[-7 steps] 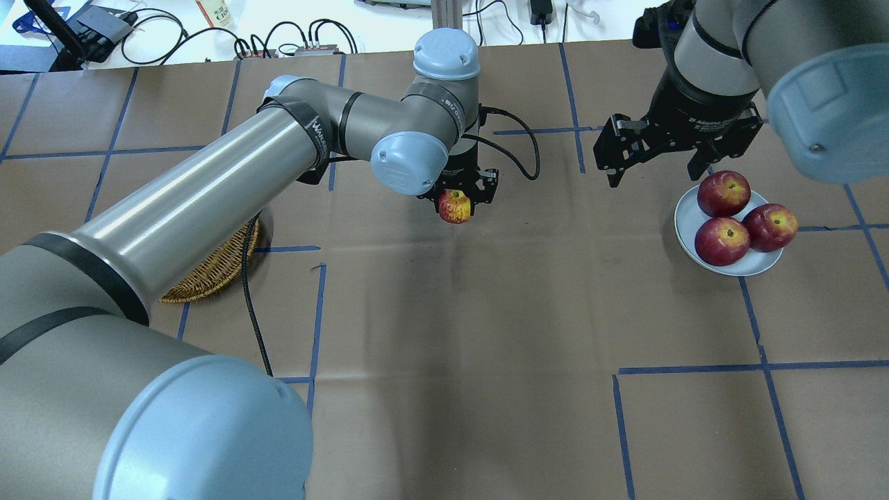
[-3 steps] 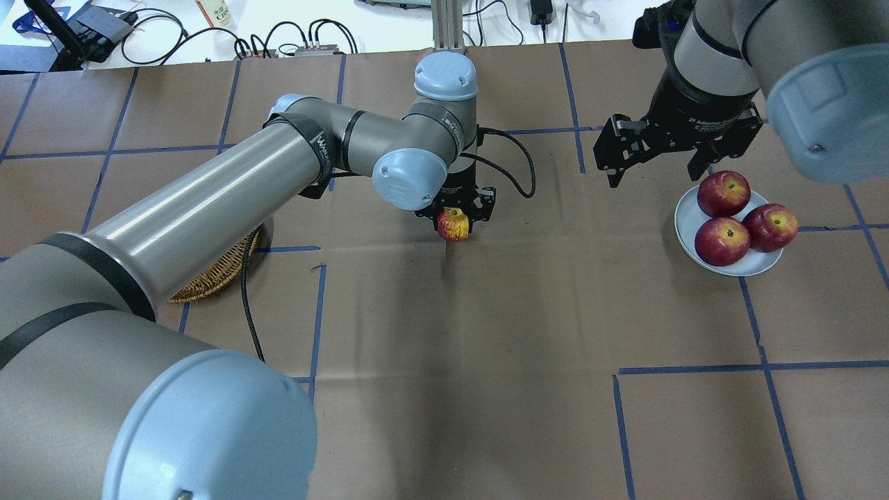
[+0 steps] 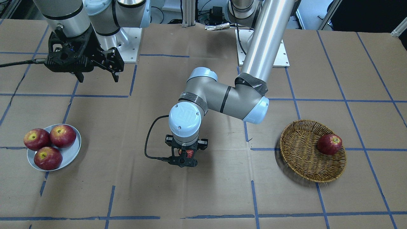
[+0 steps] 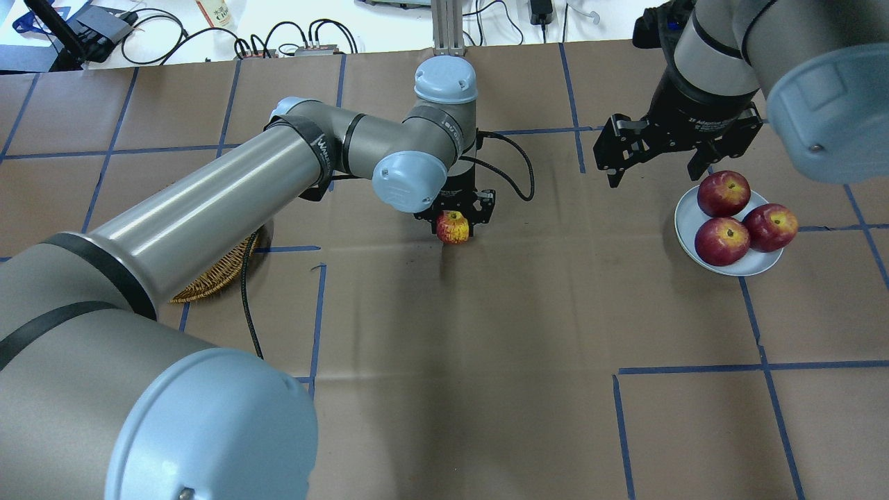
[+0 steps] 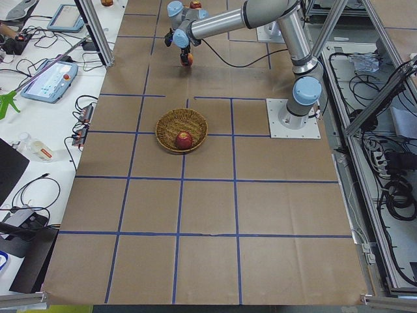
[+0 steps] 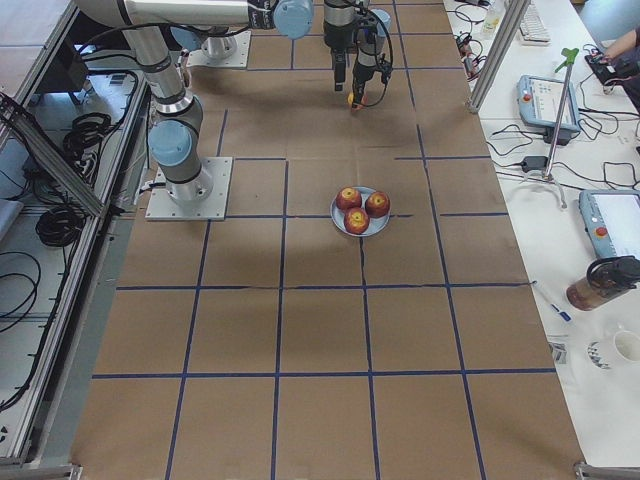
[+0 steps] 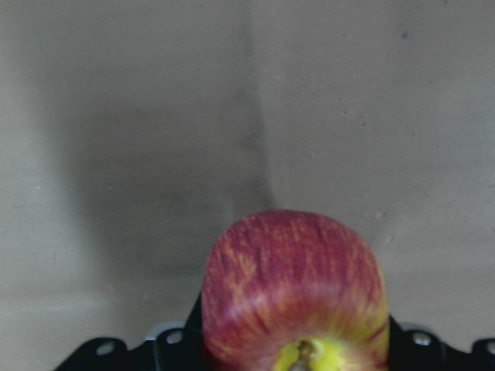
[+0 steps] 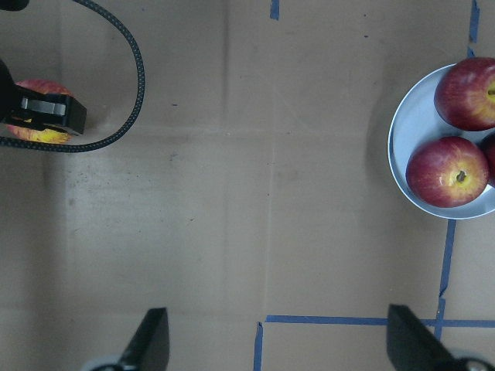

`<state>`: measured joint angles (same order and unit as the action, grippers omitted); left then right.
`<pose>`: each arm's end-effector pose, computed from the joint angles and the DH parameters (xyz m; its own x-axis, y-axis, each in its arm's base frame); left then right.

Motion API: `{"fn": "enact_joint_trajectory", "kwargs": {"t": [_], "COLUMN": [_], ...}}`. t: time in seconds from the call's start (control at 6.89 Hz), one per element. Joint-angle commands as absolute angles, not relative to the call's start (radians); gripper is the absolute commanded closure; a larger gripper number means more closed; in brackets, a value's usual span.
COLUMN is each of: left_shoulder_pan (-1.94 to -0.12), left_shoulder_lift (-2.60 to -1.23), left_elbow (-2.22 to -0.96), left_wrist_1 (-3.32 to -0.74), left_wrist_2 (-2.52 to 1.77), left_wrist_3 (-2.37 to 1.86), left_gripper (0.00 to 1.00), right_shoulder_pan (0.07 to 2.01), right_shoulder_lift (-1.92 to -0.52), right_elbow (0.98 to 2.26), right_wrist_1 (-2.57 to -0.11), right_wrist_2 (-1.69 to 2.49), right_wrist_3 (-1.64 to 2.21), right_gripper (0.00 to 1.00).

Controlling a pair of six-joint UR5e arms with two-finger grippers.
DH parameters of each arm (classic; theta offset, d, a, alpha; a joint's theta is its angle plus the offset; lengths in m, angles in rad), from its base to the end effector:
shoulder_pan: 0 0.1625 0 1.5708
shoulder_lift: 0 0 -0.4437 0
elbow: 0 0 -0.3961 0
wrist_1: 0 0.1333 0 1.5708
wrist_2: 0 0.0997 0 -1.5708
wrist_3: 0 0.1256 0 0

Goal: Transfer apple from basket to plate
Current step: 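Set the apple on the table and open the left gripper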

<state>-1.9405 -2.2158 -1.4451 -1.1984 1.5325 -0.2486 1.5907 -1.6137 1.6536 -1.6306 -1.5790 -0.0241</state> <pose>-0.3784 -0.5943 0.1817 -0.9930 0.1180 0.0007 0.1167 0.9816 0.1512 0.1418 -0.4762 0.4664 -0.9990 -0.0438 0.0087 -0.0440 0.9988 -0.0197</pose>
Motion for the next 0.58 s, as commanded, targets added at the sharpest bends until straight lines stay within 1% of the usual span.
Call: {"fn": "enact_joint_trajectory", "kwargs": {"t": [0.0,0.29,0.44], "left_shoulder_pan": [-1.937,-1.934,-1.913], "left_shoulder_lift": [-2.203,-2.169,-2.107], "left_elbow": [-1.442,-1.416,-1.414], "left_wrist_1": [-1.206,-1.226,-1.261], "left_wrist_2": [1.531,1.535,1.539], "left_wrist_3": [-0.255,-0.261,-0.25], "left_gripper": [0.01,0.01,0.01], "right_shoulder_pan": [1.591,1.591,1.591], "right_shoulder_lift": [-1.614,-1.614,-1.612], "right_elbow": [1.654,1.654,1.654], "right_wrist_1": [-1.631,-1.631,-1.631], "right_wrist_2": [-1.578,-1.58,-1.58], "right_wrist_3": [-0.023,-0.025,-0.025], "right_gripper": [0.0,0.0,0.0]}}
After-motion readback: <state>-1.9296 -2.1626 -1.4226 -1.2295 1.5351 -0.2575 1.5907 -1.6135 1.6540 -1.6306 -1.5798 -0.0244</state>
